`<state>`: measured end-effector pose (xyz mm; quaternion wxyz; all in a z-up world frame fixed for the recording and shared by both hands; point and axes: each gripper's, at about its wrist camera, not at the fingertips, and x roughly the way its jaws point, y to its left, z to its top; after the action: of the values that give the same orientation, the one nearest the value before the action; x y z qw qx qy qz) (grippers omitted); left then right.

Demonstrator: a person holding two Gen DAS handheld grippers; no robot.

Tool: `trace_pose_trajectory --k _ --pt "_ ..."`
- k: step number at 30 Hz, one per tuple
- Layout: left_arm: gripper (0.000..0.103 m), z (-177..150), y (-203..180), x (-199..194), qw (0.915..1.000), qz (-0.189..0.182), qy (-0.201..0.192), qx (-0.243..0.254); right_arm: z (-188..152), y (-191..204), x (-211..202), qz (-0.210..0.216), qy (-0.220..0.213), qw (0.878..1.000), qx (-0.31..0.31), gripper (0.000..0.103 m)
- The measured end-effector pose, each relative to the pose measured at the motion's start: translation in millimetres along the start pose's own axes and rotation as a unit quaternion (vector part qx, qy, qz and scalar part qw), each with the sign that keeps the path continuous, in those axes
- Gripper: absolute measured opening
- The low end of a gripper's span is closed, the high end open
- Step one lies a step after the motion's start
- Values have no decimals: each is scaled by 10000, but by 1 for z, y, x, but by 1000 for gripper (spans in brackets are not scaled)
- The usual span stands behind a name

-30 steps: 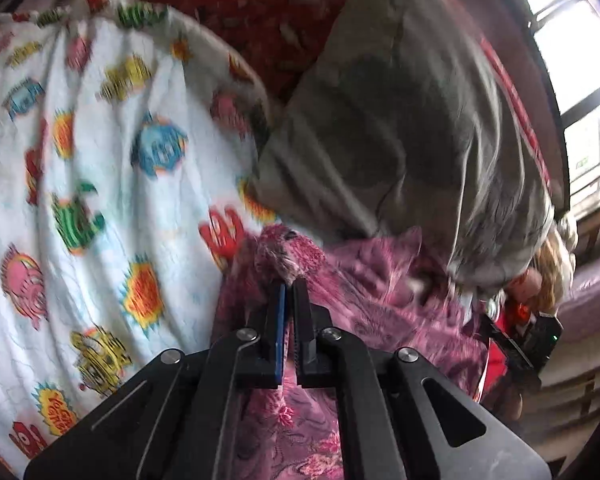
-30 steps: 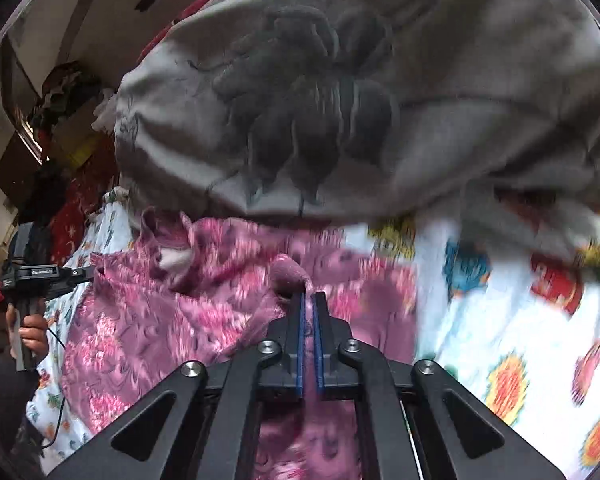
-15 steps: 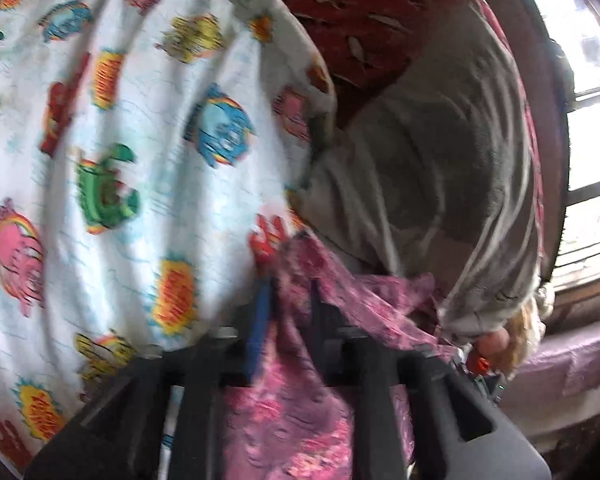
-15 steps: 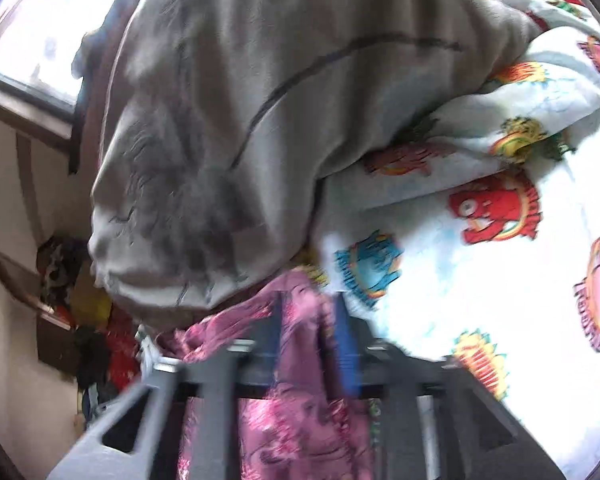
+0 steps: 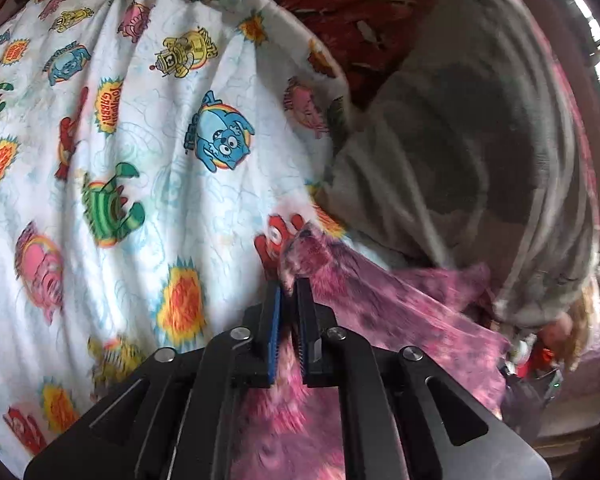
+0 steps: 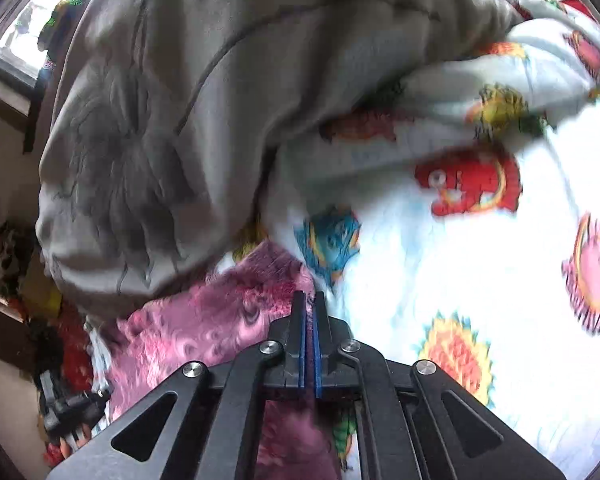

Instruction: Fold small clothes

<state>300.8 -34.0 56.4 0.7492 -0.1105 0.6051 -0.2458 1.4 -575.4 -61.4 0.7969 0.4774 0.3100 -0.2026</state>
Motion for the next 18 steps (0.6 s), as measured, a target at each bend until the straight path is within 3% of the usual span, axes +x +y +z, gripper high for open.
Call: trace_pose_trajectory --k 3,4,5,6,8,9,10,11,12,15,18 --pt "8 -25 2 -30 9993 -319 28 175 -13 4 -31 410 -267 9988 47 13" --pt "9 -40 4 -41 9987 -453 51 235 -23 5 -44 589 -219 9980 -69 24" --pt "15 -55 6 -50 9978 -597 93 276 -32 5 -51 582 -167 9980 -163 40" --pt "25 -74 8 -58 9965 -747 163 324 -40 3 -56 561 -112 9981 -221 47" --pt "36 -101 13 -64 9954 -891 210 286 -65 0 -63 574 44 9978 -323 51" --pt "36 -112 14 -62 9956 -854 274 274 -76 -4 -64 547 143 9978 -356 50" --pt "36 -122 15 -56 9962 -723 373 304 -85 -7 -62 506 264 9976 -385 42" --pt "36 -127 12 -49 9972 -529 417 314 -94 -7 -59 479 400 9969 -473 7" --pt "31 -133 12 -43 9980 -292 447 342 -99 -6 -60 509 420 9961 -584 9" --pt "21 -143 13 -42 9986 -18 349 389 -104 -2 -90 406 -334 9963 -678 3" --pt "20 -144 19 -49 9991 14 393 171 -105 -28 -84 23 -193 9996 -187 3"
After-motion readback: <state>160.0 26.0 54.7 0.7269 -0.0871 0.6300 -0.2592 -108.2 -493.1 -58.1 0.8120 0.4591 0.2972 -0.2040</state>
